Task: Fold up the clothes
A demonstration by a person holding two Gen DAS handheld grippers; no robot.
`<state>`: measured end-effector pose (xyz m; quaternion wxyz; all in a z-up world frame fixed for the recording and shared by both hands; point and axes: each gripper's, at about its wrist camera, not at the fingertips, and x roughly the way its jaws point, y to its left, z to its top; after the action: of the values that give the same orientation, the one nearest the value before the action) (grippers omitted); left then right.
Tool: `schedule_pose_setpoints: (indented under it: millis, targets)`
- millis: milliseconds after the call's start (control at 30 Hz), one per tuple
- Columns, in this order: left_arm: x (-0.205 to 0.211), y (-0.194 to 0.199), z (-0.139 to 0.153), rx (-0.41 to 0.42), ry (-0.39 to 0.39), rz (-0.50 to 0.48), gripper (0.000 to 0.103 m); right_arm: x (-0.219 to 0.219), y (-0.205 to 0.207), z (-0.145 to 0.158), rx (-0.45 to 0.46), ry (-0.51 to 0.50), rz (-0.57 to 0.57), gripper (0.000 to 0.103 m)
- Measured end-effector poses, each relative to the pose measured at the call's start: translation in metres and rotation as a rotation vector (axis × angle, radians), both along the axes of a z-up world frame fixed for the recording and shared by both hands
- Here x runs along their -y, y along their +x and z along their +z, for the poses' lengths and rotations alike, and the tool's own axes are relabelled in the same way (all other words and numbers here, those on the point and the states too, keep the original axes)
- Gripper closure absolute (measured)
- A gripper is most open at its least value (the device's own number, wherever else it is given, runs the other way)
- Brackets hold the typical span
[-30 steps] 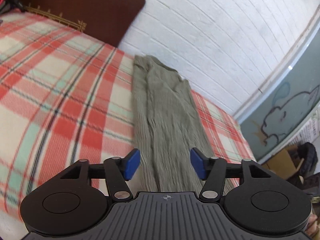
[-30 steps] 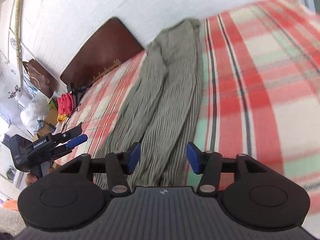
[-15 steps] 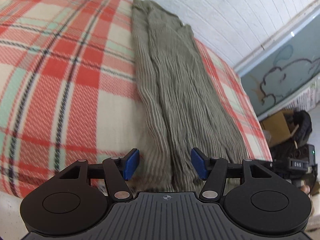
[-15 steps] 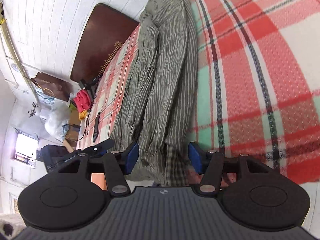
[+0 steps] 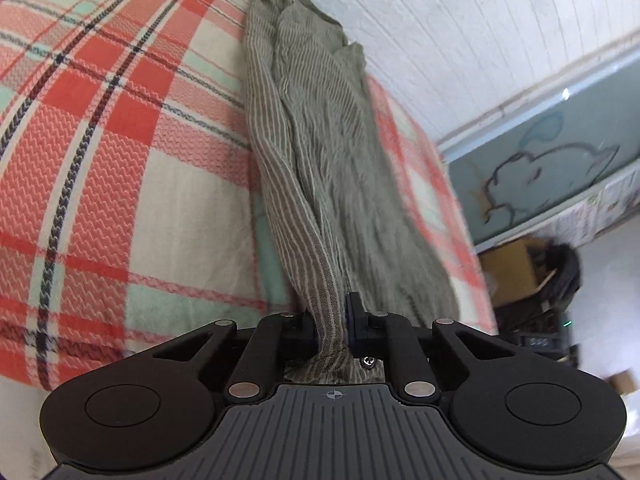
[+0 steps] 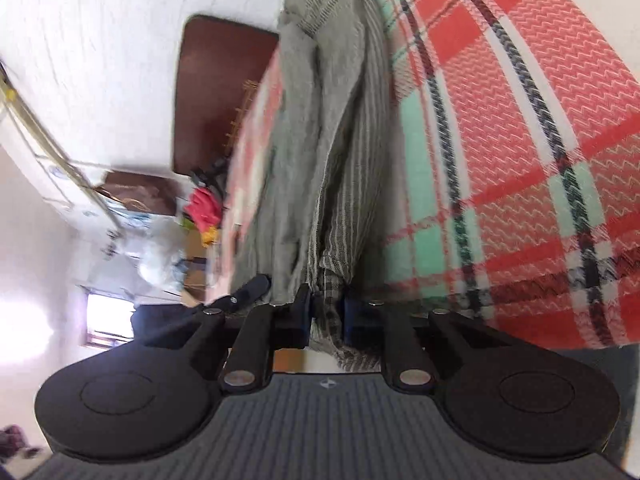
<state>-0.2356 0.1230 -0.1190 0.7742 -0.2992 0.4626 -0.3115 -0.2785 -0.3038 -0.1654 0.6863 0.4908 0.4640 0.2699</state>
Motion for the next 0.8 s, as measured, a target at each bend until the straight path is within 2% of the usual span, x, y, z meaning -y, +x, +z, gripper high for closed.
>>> schedule_pose_setpoints:
  millis: [100,167,233,267,367,533,633,800]
  targets:
    - [0.0,0.013,0.015,0.012,-0.092,0.003,0.094,0.007,0.017,0.017,0.039,0.093,-0.005,0.086]
    - [0.001,0.027,0.026,0.035,-0.142,0.016,0.094,0.009,0.036,0.033,0.086,0.119,-0.002,0.086]
    - [0.002,0.044,0.037,0.065,-0.186,0.039,0.084,0.011,0.056,0.047,0.134,0.119,0.0,0.086]
    - [0.003,0.054,0.042,0.077,-0.204,0.052,0.074,0.012,0.067,0.054,0.156,0.12,-0.001,0.086]
    - [0.007,0.091,0.042,0.073,-0.217,0.121,0.073,0.016,0.102,0.063,0.194,0.128,-0.034,0.084]
    - [0.014,0.154,0.041,0.062,-0.237,0.235,0.073,0.021,0.161,0.059,0.198,0.134,-0.138,0.084]
    - [0.015,0.191,0.025,0.006,-0.242,0.292,0.073,0.024,0.194,0.045,0.177,0.144,-0.182,0.083]
    - [0.022,0.225,0.001,-0.055,-0.204,0.329,0.069,0.02,0.23,0.018,0.124,0.103,-0.237,0.083]
